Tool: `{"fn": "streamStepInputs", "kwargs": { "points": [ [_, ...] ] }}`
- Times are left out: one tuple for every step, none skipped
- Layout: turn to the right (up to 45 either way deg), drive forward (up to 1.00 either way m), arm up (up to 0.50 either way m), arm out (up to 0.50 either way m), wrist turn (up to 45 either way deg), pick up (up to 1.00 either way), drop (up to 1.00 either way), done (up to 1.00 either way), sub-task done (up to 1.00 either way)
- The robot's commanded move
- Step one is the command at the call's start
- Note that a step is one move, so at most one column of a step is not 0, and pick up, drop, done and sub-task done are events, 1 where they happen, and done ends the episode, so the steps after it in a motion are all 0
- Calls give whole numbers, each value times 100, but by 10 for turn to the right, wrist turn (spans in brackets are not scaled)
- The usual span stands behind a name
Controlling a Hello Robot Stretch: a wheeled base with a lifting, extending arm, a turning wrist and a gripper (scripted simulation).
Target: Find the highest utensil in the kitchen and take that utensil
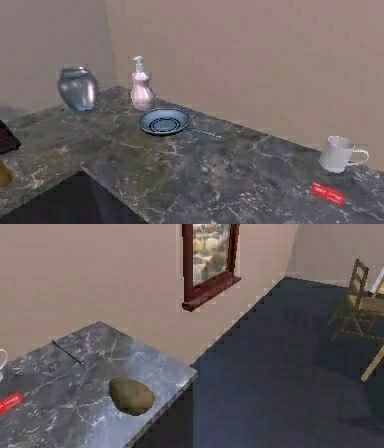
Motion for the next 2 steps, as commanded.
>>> {"fn": "streamStepInputs", "kwargs": {
  "points": [
    [-450,0,0,0,0,0,0,0,0],
    [-450,0,0,0,0,0,0,0,0]
  ]
}}
